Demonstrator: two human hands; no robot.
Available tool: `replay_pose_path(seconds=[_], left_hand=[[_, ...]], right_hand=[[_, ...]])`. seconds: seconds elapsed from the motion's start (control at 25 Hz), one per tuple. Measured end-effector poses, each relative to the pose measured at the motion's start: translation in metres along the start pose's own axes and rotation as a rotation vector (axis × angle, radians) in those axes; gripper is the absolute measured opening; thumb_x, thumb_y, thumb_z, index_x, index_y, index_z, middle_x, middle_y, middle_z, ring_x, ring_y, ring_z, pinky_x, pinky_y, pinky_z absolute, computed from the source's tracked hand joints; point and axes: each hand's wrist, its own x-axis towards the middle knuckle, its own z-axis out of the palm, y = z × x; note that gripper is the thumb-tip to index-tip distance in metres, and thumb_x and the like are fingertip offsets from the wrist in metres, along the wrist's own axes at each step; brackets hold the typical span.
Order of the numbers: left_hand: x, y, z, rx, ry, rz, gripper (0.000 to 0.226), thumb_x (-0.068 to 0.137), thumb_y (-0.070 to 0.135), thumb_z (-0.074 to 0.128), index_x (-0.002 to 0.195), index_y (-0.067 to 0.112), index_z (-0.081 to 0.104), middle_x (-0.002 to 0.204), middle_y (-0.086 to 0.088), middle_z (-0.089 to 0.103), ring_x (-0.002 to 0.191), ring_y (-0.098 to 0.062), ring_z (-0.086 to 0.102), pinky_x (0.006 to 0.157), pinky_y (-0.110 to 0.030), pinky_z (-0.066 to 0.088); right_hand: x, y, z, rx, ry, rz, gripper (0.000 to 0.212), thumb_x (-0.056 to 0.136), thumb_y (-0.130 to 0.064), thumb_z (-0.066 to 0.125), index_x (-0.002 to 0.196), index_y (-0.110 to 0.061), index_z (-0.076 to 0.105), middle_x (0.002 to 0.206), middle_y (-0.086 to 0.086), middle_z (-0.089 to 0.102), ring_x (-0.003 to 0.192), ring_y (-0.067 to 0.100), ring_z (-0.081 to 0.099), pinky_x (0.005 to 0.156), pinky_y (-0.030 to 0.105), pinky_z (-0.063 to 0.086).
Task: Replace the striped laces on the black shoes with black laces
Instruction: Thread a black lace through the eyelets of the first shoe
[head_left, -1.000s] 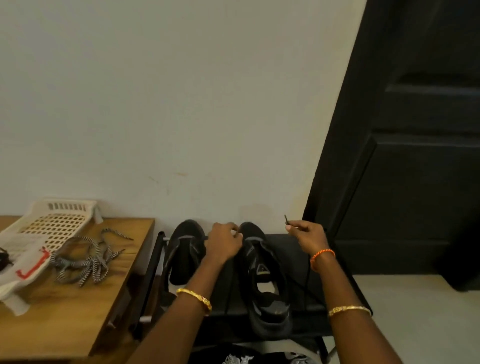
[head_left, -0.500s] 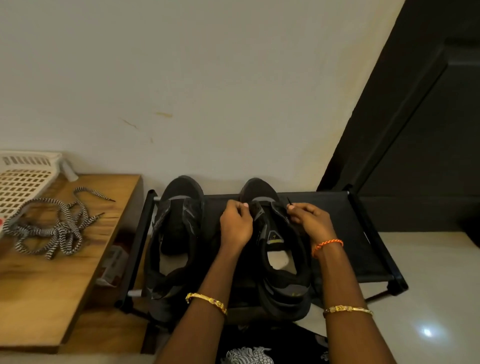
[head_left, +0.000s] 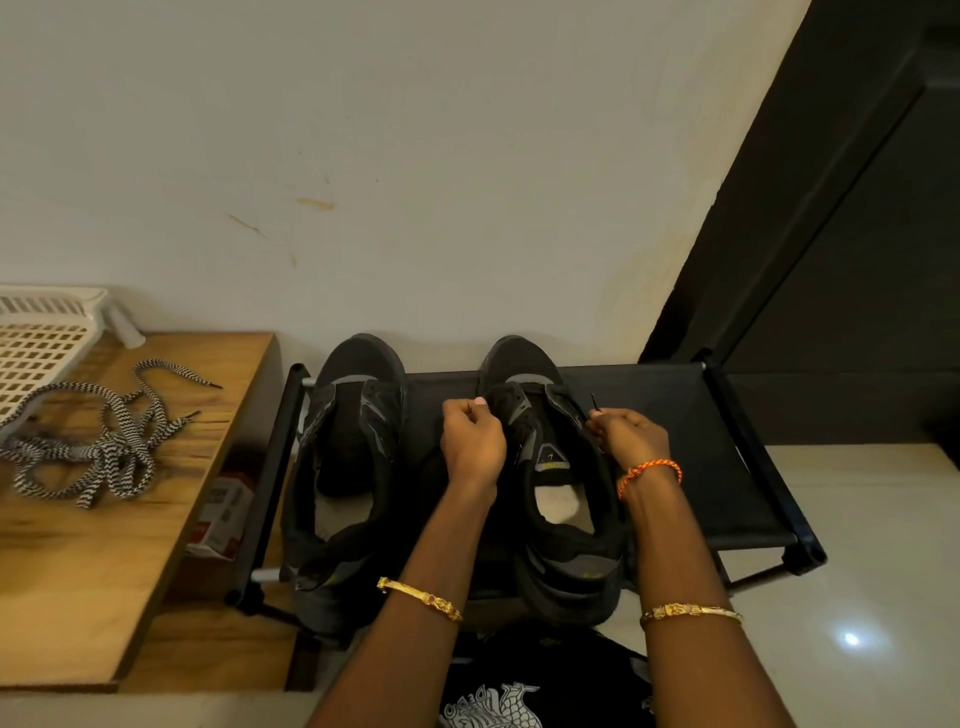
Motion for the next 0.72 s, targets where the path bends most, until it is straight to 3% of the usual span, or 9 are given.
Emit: replay_pose_path(seconds=[0.12,0.2,0.32,0.4,0.48,0.56,0.72], left_hand=[[0.007,0.005,-0.003,0.03,-0.004,0.047,0.014,0.1,0.024,0.043,0.087,0.02,0.048,0.081,0.001,0.055,0.068,-0.008,0.051,0.054,-0.021,0.039],[0.01,0.005,-0.007,0.069,-0.03,0.013,0.012,0.098,0.017,0.046,0.087,0.02,0.048,0.083,0.0,0.056,0.07,-0.01,0.052,0.056,-0.021,0.041],[0.014,0.003,-0.012,0.037,-0.098,0.019,0.017,0.092,0.007,0.053,0.101,0.021,0.047,0.093,0.0,0.055,0.078,-0.012,0.056,0.064,-0.026,0.048],[0.018,0.005,-0.015,0.111,-0.1,0.165,0.025,0.089,0.007,0.059,0.106,0.022,0.05,0.101,0.001,0.055,0.088,-0.013,0.059,0.075,-0.027,0.052],[0.019,0.009,-0.017,0.163,-0.108,0.292,0.017,0.087,0.008,0.062,0.097,0.021,0.061,0.093,0.003,0.062,0.086,-0.012,0.061,0.078,-0.024,0.053],[0.019,0.011,-0.018,0.177,-0.138,0.327,0.013,0.086,0.008,0.065,0.09,0.02,0.066,0.082,0.005,0.065,0.082,-0.011,0.063,0.076,-0.022,0.053],[0.023,0.016,-0.019,0.361,-0.028,0.465,0.019,0.081,0.014,0.072,0.097,0.02,0.064,0.098,0.002,0.059,0.084,-0.01,0.055,0.073,-0.021,0.047]], right_hand=[[-0.001,0.0,0.007,0.026,0.018,0.004,0.013,0.087,-0.006,0.06,0.078,-0.014,0.065,0.089,0.007,0.066,0.088,0.02,0.061,0.07,0.027,0.049],[-0.001,0.0,0.012,-0.033,0.045,-0.043,0.013,0.088,-0.008,0.059,0.079,-0.015,0.065,0.092,0.006,0.067,0.086,0.017,0.06,0.076,0.029,0.048],[-0.003,-0.006,0.022,-0.226,0.088,-0.354,0.012,0.088,-0.01,0.061,0.093,-0.013,0.071,0.091,0.002,0.067,0.078,0.01,0.058,0.077,0.022,0.044],[-0.005,-0.015,0.028,-0.288,-0.012,-0.549,0.016,0.087,-0.011,0.064,0.099,-0.013,0.074,0.088,-0.002,0.067,0.078,0.006,0.06,0.076,0.012,0.046],[-0.006,-0.024,0.033,-0.39,-0.128,-0.64,0.015,0.085,-0.013,0.068,0.098,-0.014,0.075,0.086,-0.006,0.068,0.074,-0.003,0.059,0.069,0.0,0.043],[-0.003,-0.028,0.035,-0.52,-0.173,-0.667,0.013,0.083,-0.015,0.07,0.095,-0.013,0.076,0.081,-0.008,0.067,0.072,-0.005,0.057,0.065,-0.001,0.042],[-0.003,-0.032,0.032,-0.699,-0.189,-0.719,0.007,0.082,-0.012,0.069,0.085,-0.013,0.076,0.078,-0.003,0.066,0.07,0.001,0.056,0.063,0.007,0.04]])
